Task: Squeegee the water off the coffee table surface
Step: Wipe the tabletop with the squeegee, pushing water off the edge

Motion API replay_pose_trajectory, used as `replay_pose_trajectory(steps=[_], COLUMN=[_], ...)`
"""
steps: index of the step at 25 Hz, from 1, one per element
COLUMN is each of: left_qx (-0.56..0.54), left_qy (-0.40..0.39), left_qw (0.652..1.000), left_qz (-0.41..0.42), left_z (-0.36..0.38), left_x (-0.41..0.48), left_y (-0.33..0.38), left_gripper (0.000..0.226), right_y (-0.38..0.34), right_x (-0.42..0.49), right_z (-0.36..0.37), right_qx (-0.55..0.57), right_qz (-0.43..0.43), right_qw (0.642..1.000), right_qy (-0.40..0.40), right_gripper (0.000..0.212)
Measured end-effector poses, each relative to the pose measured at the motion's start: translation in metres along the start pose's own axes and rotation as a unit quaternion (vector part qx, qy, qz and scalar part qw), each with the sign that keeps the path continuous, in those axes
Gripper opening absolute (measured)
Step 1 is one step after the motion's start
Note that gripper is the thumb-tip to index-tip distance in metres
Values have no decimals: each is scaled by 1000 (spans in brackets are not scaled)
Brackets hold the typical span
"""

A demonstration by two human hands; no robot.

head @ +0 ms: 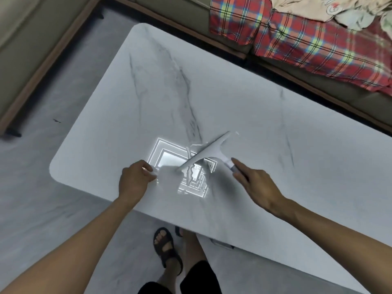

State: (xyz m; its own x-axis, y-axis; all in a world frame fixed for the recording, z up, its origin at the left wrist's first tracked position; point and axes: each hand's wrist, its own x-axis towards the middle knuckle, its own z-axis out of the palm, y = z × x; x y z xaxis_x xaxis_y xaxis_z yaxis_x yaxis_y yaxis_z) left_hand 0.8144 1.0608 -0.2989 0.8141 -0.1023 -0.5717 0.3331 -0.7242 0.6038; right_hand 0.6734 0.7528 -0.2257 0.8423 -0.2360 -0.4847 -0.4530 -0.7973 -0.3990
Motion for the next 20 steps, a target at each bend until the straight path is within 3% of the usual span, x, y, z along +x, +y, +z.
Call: replay_pose_trajectory(steps=[2, 5, 7, 10, 14, 20], left_qx=[6, 29, 62, 37, 38, 121], left_qy=[41, 78, 63, 9, -54, -94], left_qw=[999, 996, 995, 997, 997, 988], left_qz=[-24, -35, -43, -67, -50, -19], left_z=[-4, -5, -1, 13, 44, 87], left_x=[-11, -23, -27, -34, -38, -33], left_y=[-22, -60, -79, -93, -88, -66], left_gripper=[16, 12, 28, 47, 34, 33], right_y=[-12, -42, -66, -88, -62, 39], right_x=[-7, -2, 11, 34, 52, 42], right_z=[25, 69, 99, 125, 111, 54], right_qx=[-92, -195, -224, -235, -238, -207], right_qz=[-113, -275, -320, -322, -289, -120], right_qw=[987, 932, 908, 905, 922, 970], right_qy=[-63, -133, -149, -149, -94, -36], right_gripper=[46, 43, 45, 44, 38, 37])
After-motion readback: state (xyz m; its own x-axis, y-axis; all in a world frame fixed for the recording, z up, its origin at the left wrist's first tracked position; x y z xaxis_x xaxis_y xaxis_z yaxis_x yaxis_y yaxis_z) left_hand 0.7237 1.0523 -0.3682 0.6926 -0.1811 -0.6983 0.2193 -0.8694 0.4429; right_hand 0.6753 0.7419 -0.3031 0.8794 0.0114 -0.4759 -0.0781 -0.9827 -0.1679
